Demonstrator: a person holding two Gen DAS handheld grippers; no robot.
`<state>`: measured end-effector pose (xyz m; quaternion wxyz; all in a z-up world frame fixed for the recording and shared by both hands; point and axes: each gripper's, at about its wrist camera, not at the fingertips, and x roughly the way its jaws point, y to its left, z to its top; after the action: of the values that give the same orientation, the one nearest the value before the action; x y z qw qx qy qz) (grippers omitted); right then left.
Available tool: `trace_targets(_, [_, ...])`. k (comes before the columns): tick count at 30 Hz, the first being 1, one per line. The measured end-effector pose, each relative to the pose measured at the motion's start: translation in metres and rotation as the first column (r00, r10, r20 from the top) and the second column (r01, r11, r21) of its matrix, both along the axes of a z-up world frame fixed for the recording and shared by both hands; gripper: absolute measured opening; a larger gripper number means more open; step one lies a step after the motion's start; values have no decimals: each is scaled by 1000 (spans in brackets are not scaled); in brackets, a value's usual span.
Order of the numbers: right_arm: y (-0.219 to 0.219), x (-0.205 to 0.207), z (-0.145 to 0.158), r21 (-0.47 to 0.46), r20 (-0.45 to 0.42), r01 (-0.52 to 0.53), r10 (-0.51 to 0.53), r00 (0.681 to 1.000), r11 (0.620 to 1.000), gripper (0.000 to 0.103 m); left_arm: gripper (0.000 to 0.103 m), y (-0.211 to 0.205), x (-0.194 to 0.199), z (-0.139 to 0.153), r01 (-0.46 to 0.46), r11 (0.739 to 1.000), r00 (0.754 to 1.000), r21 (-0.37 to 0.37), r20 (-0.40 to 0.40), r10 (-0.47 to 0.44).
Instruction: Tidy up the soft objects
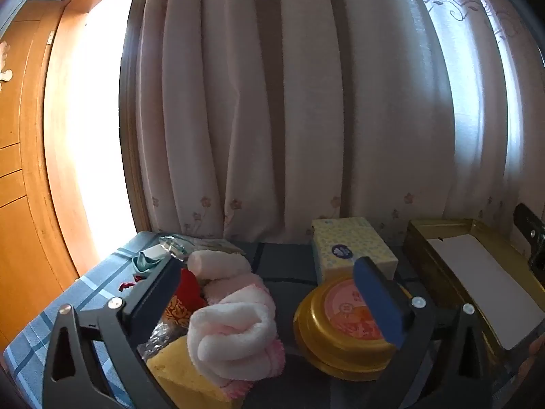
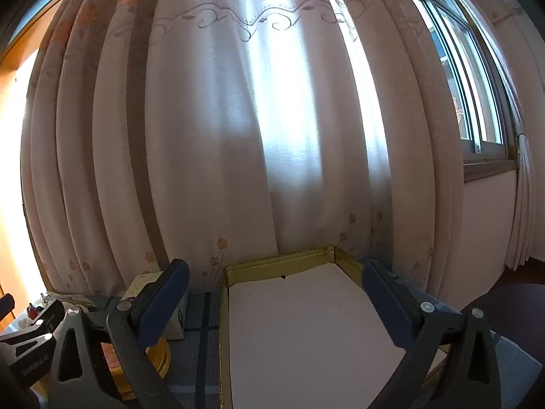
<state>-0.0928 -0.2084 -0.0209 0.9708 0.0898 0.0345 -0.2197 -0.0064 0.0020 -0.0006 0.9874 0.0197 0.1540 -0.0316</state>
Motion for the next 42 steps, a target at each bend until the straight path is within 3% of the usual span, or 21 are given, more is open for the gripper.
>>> trace_targets(42, [-2,-10,3,-23,25,-2,2,1000,1000,102,102,1,-7,0,-1,1000,1000,-24,-10,1])
